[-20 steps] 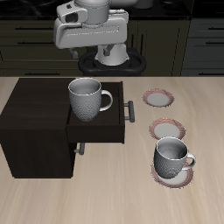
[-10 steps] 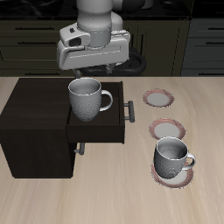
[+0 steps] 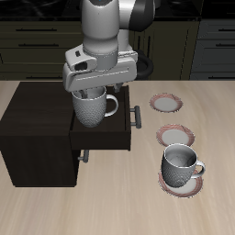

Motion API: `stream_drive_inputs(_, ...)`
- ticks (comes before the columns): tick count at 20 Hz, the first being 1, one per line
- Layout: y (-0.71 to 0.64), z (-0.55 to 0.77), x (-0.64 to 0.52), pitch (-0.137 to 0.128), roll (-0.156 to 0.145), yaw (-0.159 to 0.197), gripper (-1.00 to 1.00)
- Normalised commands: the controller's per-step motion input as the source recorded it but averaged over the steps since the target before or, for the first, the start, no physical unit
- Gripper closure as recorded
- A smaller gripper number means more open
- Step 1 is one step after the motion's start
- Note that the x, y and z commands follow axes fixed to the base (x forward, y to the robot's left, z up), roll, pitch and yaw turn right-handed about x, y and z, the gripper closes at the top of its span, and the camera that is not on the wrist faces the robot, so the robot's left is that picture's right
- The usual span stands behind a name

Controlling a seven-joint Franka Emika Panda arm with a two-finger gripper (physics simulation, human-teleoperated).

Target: Place the porcelain mug that is in the drawer onto the nearest plate relative to the robot

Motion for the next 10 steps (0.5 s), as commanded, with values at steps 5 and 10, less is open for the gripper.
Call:
stream_drive_inputs(5, 0.07, -0.35, 0.02, 0.067, 0.018, -0.004, -1.0)
stream_drive_inputs(10, 0.11, -0.26, -0.18, 0.011, 0.046, -0.048, 1.0)
